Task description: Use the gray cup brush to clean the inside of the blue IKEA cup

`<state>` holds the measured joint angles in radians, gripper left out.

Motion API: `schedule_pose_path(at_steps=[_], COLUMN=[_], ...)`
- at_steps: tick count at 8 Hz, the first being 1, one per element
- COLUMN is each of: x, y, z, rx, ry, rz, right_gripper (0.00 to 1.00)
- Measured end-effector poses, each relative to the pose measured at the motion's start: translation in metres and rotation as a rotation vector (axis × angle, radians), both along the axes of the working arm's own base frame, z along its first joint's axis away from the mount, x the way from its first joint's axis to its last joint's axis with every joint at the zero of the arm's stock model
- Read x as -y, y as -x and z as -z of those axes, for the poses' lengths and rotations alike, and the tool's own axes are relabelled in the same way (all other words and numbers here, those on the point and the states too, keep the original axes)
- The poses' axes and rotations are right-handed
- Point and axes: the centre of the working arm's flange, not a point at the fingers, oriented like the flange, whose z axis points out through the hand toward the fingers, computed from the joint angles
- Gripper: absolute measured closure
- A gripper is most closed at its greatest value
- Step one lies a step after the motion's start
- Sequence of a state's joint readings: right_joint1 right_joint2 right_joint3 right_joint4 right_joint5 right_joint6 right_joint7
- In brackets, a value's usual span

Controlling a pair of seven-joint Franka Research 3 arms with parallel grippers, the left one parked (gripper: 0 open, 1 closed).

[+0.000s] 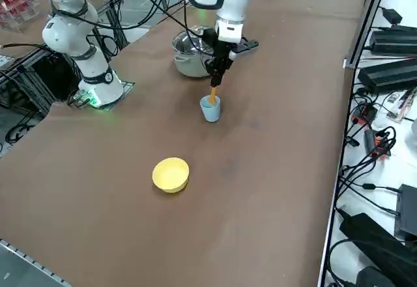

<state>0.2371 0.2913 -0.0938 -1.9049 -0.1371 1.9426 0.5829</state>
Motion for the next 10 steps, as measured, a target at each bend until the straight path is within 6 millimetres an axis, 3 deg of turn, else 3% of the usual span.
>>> schedule_pose_path(at_steps=[5,7,10], x=[0.024,0.034,0.033], y=[0.002,-0.004,-0.021], z=[-0.003,-0.007,-0.003], rx=[-0.053,-0.038,-0.02], ry=[0.02,0.019,0.021], rz=[0.047,0.063,0.063], right_gripper=[0.96,0.96,0.96])
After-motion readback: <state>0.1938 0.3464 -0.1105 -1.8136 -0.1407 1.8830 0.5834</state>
